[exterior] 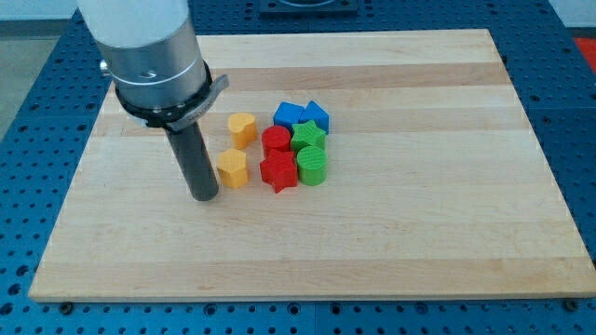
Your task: Nudge the yellow heart right a bit
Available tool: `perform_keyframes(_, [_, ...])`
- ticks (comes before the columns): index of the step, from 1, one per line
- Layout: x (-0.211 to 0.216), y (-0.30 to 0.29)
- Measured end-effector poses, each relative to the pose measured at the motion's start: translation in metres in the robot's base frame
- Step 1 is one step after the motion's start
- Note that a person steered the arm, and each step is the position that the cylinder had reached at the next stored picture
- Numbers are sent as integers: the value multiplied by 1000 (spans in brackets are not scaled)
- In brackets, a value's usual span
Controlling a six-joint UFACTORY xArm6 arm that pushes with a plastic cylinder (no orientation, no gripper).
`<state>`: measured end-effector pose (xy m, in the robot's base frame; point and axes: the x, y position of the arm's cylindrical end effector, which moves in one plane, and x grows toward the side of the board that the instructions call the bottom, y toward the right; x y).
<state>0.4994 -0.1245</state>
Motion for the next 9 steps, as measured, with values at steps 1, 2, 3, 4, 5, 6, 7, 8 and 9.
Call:
perform_keyframes(1, [-11, 16])
perform_keyframes(2, [-15, 21])
perform_keyframes(3, [-10, 15])
perform_keyframes(4, [-2, -29])
perform_keyframes(5, [-20, -79])
perform_keyframes(6, [-68, -107])
perform_keyframes(7, [-112, -107])
perform_keyframes(8, [-131, -79])
perform_keyframes(9, [-127, -50])
